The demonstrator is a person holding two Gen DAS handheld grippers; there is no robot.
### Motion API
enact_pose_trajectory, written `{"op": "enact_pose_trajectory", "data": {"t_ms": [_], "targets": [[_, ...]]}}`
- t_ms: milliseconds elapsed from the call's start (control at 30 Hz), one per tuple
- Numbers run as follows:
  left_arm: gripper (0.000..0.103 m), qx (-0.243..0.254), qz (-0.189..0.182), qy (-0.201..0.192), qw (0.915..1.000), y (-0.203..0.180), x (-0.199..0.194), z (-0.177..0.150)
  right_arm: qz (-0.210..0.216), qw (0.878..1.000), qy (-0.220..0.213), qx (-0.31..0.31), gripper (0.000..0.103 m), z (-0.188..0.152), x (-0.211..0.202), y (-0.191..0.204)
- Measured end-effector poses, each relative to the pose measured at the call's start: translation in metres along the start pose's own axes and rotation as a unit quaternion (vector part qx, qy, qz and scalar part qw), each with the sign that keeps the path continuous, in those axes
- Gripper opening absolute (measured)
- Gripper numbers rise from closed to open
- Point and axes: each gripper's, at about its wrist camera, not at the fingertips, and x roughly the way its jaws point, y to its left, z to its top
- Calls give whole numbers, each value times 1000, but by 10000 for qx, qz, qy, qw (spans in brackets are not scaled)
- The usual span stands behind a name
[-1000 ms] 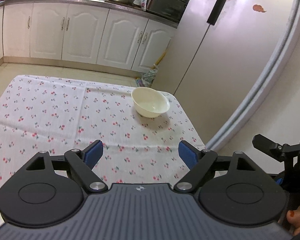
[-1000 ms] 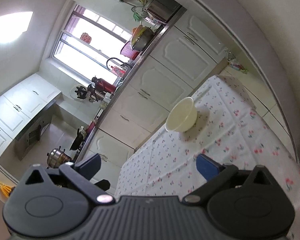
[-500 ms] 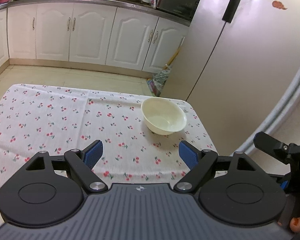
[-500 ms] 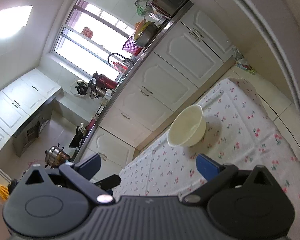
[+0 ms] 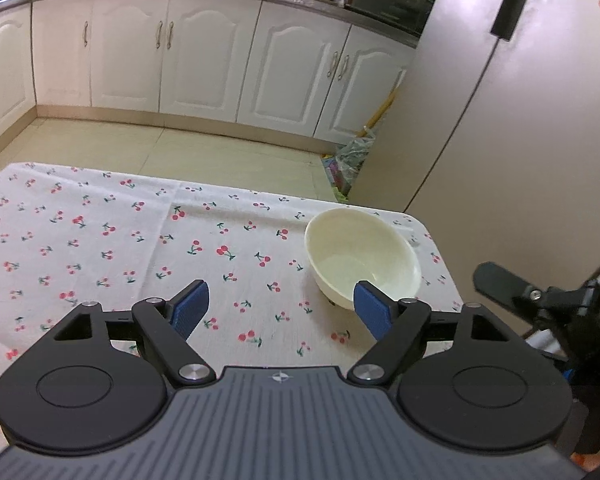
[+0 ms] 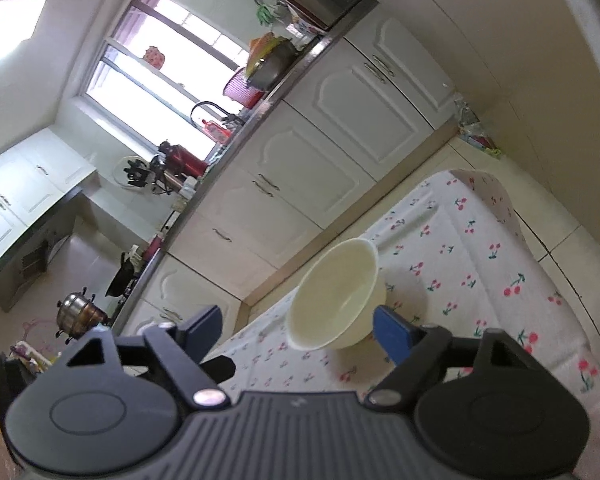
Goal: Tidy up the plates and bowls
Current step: 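Release the steel bowl and move the left gripper to the small cream bowl, then close the left gripper on the rim of the small cream bowl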
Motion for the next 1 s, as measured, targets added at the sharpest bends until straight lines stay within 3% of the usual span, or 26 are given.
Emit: {"op": "enact_pose_trajectory", "data": {"t_ms": [267, 567, 700, 900, 967, 1000], "targets": [[79, -361, 1, 242, 9991, 3, 40, 8, -81, 9997, 59, 212, 66, 0, 28, -19], [78, -533, -108, 176, 9984, -11, 73, 11, -15, 9993, 83, 363, 64, -1, 42, -32], [77, -549, -43, 192, 9983, -14, 83, 11, 198, 9986, 92, 475, 71, 0, 43, -36], [54, -263, 44, 197, 9995, -24, 89, 7, 319, 9985, 30, 439, 81, 3, 47, -37], [36, -180, -19, 207, 9996, -26, 90, 5, 431, 9982, 25, 424, 82, 4, 48, -38], [33, -124, -33, 212, 9997, -27, 89, 4, 498, 9978, 40, 439, 82, 3, 48, -38]]}}
